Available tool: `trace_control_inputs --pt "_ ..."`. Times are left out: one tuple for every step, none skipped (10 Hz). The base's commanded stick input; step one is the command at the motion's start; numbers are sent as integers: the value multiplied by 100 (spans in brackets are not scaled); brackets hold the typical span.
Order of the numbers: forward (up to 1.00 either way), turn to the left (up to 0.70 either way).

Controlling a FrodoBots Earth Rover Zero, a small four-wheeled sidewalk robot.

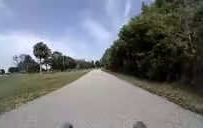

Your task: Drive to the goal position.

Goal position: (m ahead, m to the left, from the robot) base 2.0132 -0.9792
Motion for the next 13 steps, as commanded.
trace_control_inputs --pt "70 0" --pt "70 0" --pt "70 0" --pt "70 0" --pt "70 0" --pt "70 0" --pt "70 0" --pt "70 0" --pt "70 0" --pt "70 0" --pt "70 0" --pt "70 0" --pt "70 0"
